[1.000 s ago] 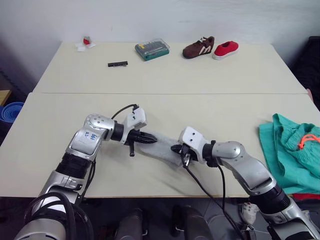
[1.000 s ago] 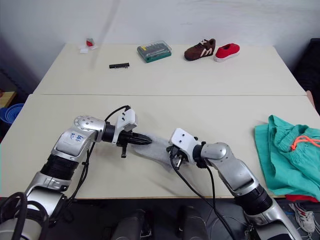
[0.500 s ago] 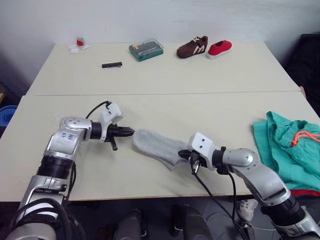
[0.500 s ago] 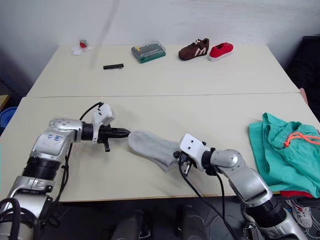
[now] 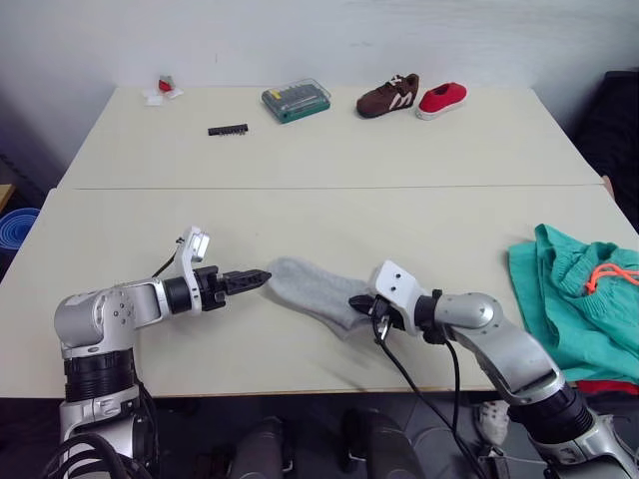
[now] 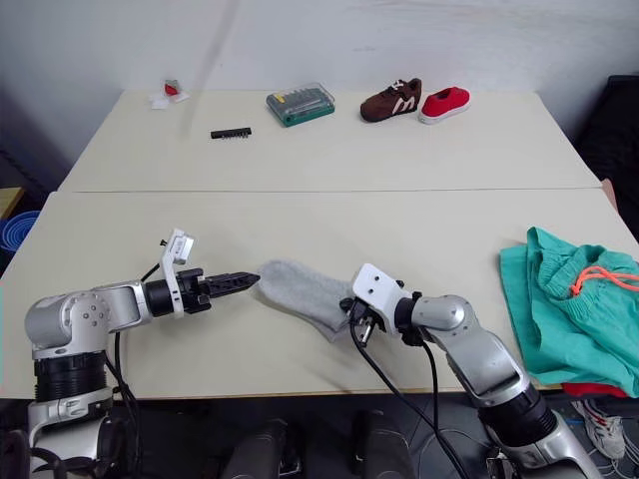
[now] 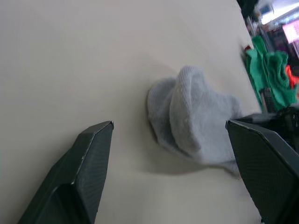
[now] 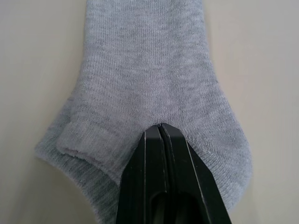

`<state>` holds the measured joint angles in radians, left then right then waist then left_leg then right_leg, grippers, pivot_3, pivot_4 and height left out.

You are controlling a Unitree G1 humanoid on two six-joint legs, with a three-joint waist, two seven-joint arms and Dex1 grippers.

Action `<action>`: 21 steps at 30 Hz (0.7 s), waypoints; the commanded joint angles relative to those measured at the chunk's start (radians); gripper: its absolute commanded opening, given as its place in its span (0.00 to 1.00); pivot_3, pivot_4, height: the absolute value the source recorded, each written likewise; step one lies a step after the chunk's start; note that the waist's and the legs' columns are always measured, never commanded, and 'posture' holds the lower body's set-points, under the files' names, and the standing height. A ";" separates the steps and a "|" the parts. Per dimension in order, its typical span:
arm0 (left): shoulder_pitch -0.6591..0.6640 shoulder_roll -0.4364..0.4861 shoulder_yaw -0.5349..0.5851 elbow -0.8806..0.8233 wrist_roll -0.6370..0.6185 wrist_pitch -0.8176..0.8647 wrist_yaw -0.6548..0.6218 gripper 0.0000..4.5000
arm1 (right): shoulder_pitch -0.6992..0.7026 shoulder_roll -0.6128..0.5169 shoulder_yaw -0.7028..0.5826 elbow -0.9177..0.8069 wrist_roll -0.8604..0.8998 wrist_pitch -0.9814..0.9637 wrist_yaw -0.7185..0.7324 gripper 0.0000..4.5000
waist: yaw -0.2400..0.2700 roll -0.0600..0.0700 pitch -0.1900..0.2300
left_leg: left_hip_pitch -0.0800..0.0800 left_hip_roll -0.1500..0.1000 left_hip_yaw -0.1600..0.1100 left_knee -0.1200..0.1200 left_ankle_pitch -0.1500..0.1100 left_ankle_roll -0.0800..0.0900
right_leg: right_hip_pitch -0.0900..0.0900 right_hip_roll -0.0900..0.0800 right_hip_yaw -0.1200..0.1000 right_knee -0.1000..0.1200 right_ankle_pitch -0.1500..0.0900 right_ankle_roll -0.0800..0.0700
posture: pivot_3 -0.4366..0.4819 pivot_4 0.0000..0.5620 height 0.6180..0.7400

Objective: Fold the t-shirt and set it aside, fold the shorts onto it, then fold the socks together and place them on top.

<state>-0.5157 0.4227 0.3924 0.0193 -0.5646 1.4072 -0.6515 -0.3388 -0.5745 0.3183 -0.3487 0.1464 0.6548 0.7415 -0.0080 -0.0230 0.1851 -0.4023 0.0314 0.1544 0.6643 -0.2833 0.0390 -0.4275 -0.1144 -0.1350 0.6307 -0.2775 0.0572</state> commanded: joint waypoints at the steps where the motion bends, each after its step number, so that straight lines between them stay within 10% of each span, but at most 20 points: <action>1: -0.038 -0.056 0.039 0.064 -0.001 0.095 0.095 0.86 | 0.005 0.002 0.020 0.002 -0.007 -0.005 0.012 0.00 | 0.005 0.000 0.000 | 0.000 0.000 0.000 0.000 0.000 0.000 | 0.000 0.000 0.000 0.000 0.000 0.000 | 0.48 0.27 1.00; 16: -0.124 -0.038 -0.187 0.163 -0.028 0.117 0.042 0.86 | 0.018 0.009 0.015 -0.007 -0.011 0.003 0.005 0.00 | 0.010 -0.001 -0.001 | 0.002 -0.001 0.000 0.000 -0.004 -0.007 | 0.001 -0.001 0.001 0.000 0.000 0.000 | 0.48 0.27 1.00; 21: -0.141 -0.030 -0.207 0.189 -0.038 0.089 0.019 0.60 | 0.023 0.008 0.011 -0.012 -0.011 0.005 0.000 0.00 | 0.010 0.000 -0.002 | 0.002 -0.001 0.000 0.000 -0.004 -0.007 | 0.001 -0.001 0.000 -0.001 0.000 0.000 | 0.48 0.27 1.00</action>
<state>-0.6655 0.4071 0.2332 0.1823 -0.5871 1.4804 -0.6175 -0.3330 -0.5735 0.3171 -0.3508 0.1370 0.6549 0.7423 0.0024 -0.0229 0.1835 -0.4006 0.0308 0.1545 0.6639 -0.2870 0.0318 -0.4262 -0.1153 -0.1346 0.6299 -0.2777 0.0568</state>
